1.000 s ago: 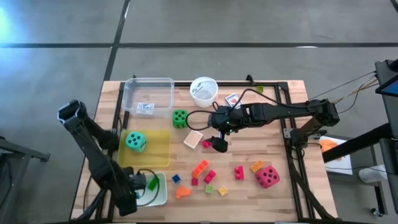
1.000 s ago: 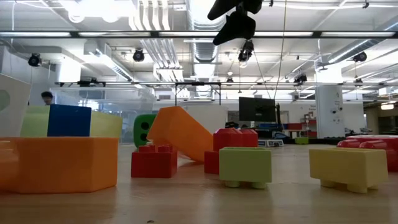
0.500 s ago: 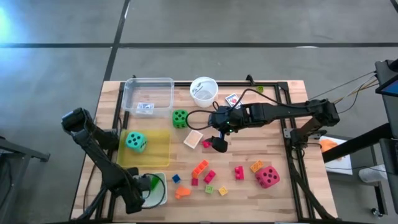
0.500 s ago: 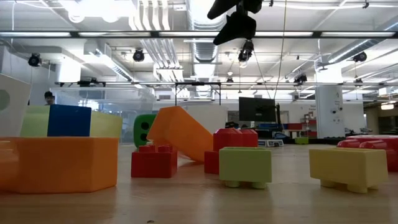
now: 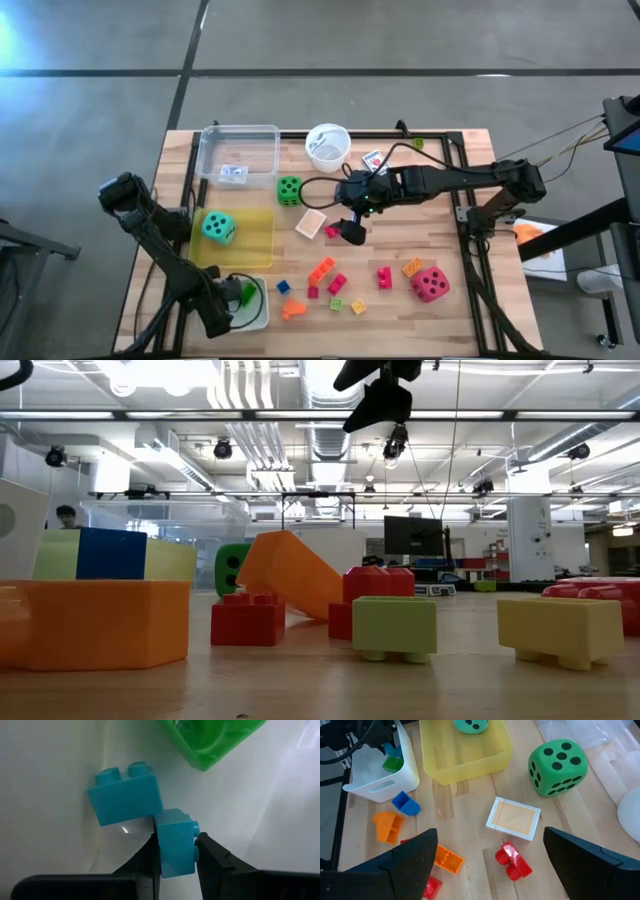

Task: Pick & Place Toys
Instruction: Put the blue game piece into the white bin

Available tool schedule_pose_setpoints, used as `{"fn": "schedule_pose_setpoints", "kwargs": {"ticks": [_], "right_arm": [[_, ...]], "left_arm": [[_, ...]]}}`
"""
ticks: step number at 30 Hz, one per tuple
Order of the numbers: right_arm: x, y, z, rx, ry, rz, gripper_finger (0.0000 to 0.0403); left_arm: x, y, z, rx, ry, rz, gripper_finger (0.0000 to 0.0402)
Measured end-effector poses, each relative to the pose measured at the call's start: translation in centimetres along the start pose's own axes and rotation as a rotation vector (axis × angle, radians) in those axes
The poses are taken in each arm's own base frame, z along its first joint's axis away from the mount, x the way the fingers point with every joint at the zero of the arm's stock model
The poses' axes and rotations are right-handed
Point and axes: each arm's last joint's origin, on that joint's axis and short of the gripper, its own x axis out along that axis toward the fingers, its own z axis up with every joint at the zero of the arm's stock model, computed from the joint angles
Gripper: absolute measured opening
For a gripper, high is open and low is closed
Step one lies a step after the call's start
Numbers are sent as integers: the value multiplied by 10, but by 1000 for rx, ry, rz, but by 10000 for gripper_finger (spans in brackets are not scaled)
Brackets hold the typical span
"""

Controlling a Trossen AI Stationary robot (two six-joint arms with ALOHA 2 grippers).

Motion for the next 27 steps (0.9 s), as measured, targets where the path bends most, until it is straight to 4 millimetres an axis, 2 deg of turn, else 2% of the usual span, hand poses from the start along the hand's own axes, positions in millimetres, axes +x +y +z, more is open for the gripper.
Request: {"fn": "schedule_pose_setpoints", "kwargs": {"ticks": [10, 12, 21, 24, 27], "right_arm": [[0, 0, 0, 0, 0, 0, 359], [0, 0, 0, 0, 0, 0, 359], [0, 0, -2, -13, 17, -4, 359], [0, -2, -5, -63, 49, -13, 359], [2, -3, -8, -118, 65, -15, 359]], "left_arm": [[1, 0, 0, -37, -2, -9, 75], [1, 0, 0, -39, 1, -10, 85], [-3, -3, -2, -38, 105, -48, 275], [-5, -3, -4, -62, 144, -65, 317], [-10, -3, -4, -68, 148, -88, 339]]}}
